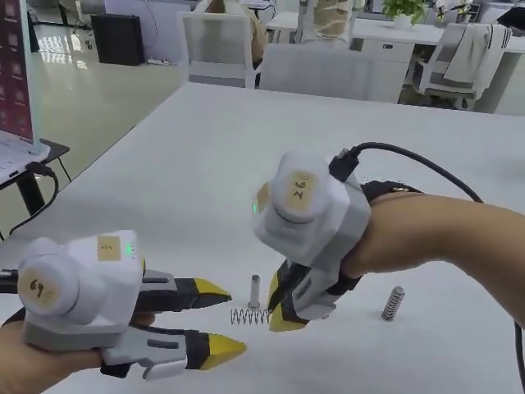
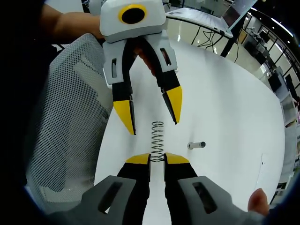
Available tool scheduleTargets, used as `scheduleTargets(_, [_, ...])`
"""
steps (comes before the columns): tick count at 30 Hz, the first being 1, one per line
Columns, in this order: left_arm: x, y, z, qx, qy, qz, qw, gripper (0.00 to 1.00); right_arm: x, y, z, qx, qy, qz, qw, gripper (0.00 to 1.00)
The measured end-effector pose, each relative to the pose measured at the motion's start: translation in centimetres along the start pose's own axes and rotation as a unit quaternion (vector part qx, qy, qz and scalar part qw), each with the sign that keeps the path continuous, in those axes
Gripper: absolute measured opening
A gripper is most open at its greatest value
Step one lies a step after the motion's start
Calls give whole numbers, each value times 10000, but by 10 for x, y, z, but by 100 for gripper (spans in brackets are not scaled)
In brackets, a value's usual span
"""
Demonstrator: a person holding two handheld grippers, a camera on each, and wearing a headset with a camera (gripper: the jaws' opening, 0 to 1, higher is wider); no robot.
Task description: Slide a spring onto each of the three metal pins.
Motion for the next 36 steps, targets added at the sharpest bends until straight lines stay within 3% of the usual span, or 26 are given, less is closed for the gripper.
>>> scheduleTargets(21, [0, -1, -4, 166, -231, 127, 9995, 8, -6, 4, -5, -10, 287, -29, 9996, 8])
scheduleTargets(36, [-1, -2, -1, 145, -306, 120, 9994, 4, -7, 6, -8, 19, 240, -25, 9997, 8])
Point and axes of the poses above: the centre of the closed fingertips' face, and the gripper's own axes: y roughly backward along the fingers, x roughly to its right, z roughly out of its underside, the point moved 10 cm from there along y, roughly backward along the fingers, and after that the axes turned 14 degrees about -y, right-handed, at the moved point
